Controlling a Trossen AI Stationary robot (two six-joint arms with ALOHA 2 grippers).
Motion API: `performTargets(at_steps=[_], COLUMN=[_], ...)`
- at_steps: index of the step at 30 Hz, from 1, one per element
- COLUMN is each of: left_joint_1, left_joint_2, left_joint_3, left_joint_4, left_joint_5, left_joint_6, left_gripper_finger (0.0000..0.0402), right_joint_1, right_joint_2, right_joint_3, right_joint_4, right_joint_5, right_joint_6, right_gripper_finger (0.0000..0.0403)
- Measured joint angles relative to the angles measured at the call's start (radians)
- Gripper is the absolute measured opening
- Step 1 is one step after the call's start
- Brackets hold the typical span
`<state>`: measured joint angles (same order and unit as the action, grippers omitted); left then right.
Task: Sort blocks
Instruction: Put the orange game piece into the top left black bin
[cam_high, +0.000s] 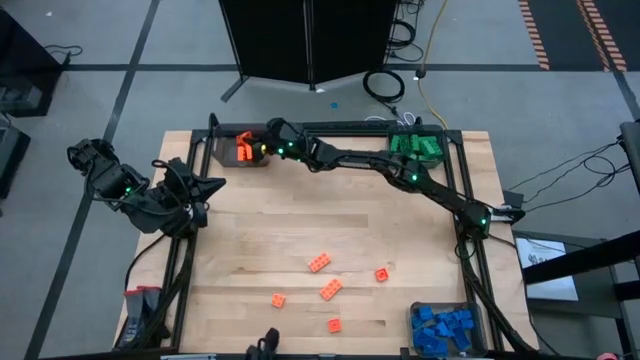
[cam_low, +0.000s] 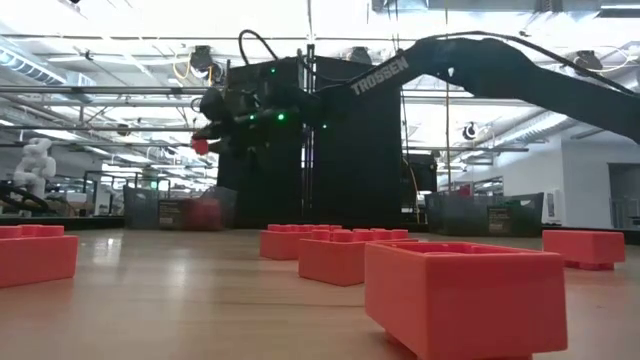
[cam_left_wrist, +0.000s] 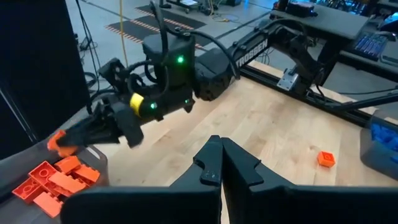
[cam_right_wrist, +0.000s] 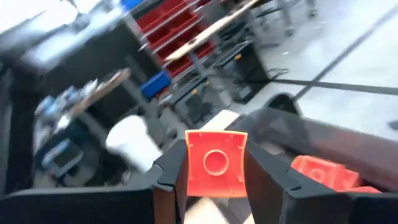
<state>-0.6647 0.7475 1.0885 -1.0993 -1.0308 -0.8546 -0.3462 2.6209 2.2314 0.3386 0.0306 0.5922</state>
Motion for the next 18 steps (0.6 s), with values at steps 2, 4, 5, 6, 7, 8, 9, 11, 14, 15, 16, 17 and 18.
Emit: performTargets(at_steps=[2, 4, 5, 6, 7, 8, 9, 11, 14, 15, 16, 17, 18], left_joint_1=[0.000, 0.000, 0.000, 0.000, 0.000, 0.000, 0.000, 0.000, 0.000, 0.000, 0.000, 0.000, 0.000], left_joint_2=[-0.001, -0.001, -0.001, -0.002, -0.002, -0.002, -0.002, -0.002, -0.002, -0.002, -0.002, -0.002, -0.002], left_joint_3=[0.000, 0.000, 0.000, 0.000, 0.000, 0.000, 0.000, 0.000, 0.000, 0.000, 0.000, 0.000, 0.000], left_joint_4=[-0.006, -0.008, -0.010, -0.010, -0.010, -0.010, -0.010, -0.010, -0.011, -0.011, -0.011, -0.014, -0.014], left_joint_5=[0.000, 0.000, 0.000, 0.000, 0.000, 0.000, 0.000, 0.000, 0.000, 0.000, 0.000, 0.000, 0.000], left_joint_6=[-0.001, -0.001, -0.001, -0.001, -0.001, -0.001, -0.001, -0.001, 0.000, 0.002, 0.004, 0.005, 0.004], left_gripper_finger=[0.0000, 0.0000, 0.0000, 0.0000, 0.0000, 0.0000, 0.0000, 0.0000, 0.0000, 0.0000, 0.0000, 0.0000, 0.0000], right_joint_1=[-0.004, -0.021, -0.031, -0.040, -0.049, -0.055, -0.061, -0.072, -0.078, -0.079, -0.079, -0.079, -0.078], right_joint_2=[-0.001, -0.001, -0.001, -0.001, -0.001, -0.001, -0.002, -0.002, -0.002, -0.002, -0.002, -0.003, -0.003], right_joint_3=[0.000, 0.000, 0.000, 0.000, 0.000, 0.000, 0.000, 0.000, 0.000, 0.000, 0.000, 0.000, 0.000], right_joint_4=[-0.006, -0.014, -0.018, -0.026, -0.037, -0.048, -0.058, -0.071, -0.070, -0.067, -0.070, -0.084, -0.105], right_joint_5=[0.064, 0.104, 0.107, 0.110, 0.110, 0.110, 0.108, 0.093, 0.078, 0.074, 0.074, 0.074, 0.073], right_joint_6=[0.053, 0.111, 0.143, 0.175, 0.203, 0.227, 0.251, 0.281, 0.280, 0.279, 0.280, 0.283, 0.286], right_gripper_finger=[0.0105, 0.0105, 0.0105, 0.0105, 0.0105, 0.0105, 0.0105, 0.0105, 0.0105, 0.0105, 0.0105, 0.0105, 0.0105])
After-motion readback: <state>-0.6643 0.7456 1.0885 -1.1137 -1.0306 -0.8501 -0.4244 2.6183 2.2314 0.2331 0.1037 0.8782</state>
